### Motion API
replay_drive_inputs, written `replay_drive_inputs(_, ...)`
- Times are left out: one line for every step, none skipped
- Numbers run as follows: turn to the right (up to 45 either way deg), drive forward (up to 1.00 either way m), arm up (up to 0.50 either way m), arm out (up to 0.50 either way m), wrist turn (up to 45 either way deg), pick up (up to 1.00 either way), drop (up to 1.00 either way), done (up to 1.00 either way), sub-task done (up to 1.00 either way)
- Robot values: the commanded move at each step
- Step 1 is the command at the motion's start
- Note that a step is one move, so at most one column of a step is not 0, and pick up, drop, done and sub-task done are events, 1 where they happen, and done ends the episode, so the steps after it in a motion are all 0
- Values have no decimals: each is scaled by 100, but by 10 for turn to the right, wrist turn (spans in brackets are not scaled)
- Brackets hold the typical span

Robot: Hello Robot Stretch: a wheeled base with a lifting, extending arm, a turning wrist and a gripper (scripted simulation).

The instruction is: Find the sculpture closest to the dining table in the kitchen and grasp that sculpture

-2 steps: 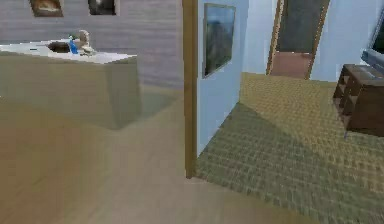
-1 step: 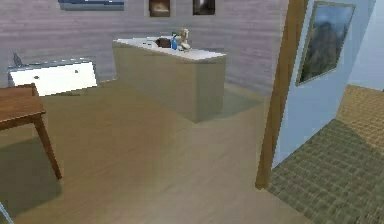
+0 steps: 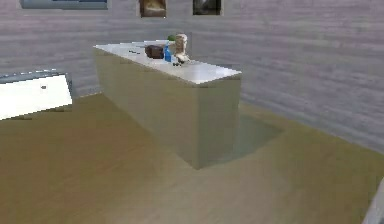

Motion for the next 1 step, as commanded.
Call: replay_drive_inputs(0, 100, 0, 0, 0, 0, 0, 0, 0)
